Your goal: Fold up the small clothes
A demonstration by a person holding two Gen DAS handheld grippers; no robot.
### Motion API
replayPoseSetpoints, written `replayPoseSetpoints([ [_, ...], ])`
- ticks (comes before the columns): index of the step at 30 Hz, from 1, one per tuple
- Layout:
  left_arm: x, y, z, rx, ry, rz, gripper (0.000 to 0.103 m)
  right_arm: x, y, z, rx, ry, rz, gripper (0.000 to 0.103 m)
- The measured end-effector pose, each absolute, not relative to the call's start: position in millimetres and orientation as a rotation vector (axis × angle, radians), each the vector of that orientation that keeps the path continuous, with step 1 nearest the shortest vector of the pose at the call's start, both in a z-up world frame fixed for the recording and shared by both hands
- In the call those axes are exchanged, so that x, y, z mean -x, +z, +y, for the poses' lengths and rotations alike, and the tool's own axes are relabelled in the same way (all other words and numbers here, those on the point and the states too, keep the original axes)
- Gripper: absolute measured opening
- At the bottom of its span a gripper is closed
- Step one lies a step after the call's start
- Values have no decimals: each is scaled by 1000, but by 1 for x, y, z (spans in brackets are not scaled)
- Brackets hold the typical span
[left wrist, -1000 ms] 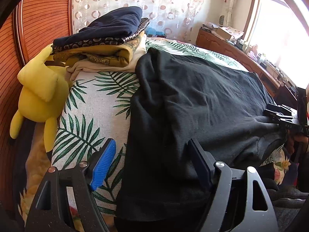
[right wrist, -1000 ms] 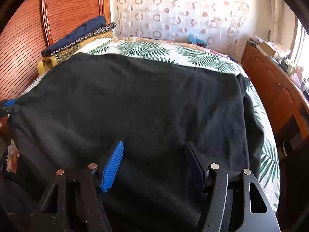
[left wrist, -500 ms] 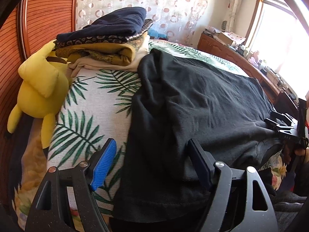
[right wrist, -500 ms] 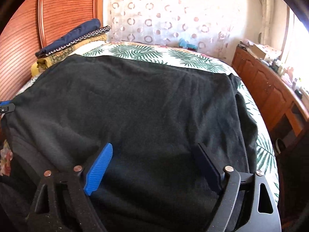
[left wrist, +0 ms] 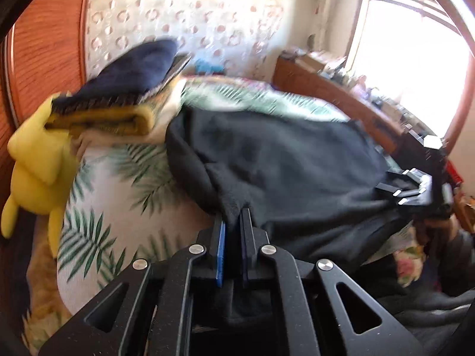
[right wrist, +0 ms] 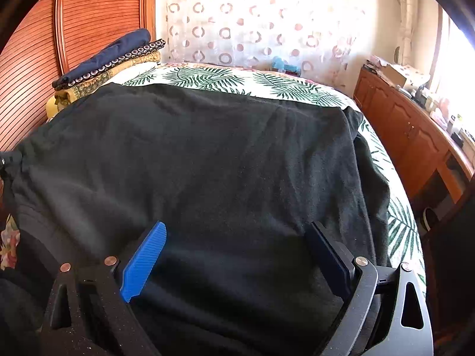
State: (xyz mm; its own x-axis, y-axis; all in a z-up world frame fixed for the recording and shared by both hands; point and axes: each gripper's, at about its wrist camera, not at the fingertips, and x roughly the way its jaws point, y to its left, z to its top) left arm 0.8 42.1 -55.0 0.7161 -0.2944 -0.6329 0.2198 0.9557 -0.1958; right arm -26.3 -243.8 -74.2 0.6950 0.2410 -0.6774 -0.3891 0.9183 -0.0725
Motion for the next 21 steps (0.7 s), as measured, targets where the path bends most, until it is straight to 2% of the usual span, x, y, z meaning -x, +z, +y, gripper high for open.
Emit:
replayPoseSetpoints([
  [6,-13,-1,9,108,-412,634,9,33,-64,-262,191,358,704,90],
  [11,-32,32,-37,45,-501,584,9,40,-51,-287,136,341,674,80],
  [21,-68,65,-124,-42,-657,560,9,62,-33,-330,86,268,613,77],
])
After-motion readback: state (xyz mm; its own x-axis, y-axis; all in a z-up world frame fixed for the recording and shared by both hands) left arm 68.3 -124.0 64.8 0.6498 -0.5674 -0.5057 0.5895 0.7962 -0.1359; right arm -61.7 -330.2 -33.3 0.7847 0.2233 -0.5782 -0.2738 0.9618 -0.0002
